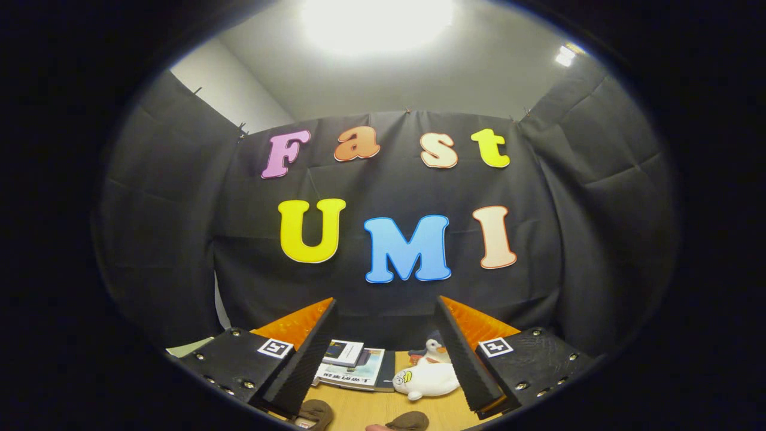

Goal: Open the storage box then place both shoes into the box .Put the left shoe in first, then the right shoe, with the right side of both shoes facing outward in a uniform manner.

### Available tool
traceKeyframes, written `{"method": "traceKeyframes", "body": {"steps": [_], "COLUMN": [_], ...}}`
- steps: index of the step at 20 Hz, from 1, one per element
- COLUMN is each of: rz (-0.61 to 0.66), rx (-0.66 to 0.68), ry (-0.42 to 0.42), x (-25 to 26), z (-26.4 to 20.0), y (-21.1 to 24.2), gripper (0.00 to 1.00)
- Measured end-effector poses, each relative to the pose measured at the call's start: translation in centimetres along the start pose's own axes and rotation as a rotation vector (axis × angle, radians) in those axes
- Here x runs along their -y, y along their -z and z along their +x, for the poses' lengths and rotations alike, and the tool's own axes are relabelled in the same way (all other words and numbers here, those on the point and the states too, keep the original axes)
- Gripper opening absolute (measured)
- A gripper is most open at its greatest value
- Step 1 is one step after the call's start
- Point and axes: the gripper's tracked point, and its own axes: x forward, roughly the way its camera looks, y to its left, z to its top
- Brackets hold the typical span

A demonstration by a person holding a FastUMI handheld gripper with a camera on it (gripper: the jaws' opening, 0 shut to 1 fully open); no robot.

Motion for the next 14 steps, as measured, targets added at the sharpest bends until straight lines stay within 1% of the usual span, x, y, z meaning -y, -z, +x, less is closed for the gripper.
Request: {"method": "traceKeyframes", "body": {"steps": [2, 5, 10, 14], "rz": [-0.009, -0.019, -0.021, 0.032], "rx": [-0.002, 0.002, 0.018, -0.028], "ry": [0.043, 0.084, 0.062, 0.033], "x": [0.9, 2.0, 3.1, 3.2], "z": [-0.4, -1.3, -1.6, -0.6], "y": [-0.1, -0.4, -1.0, 0.9], "gripper": [0.97, 0.97, 0.97, 0.97]}}
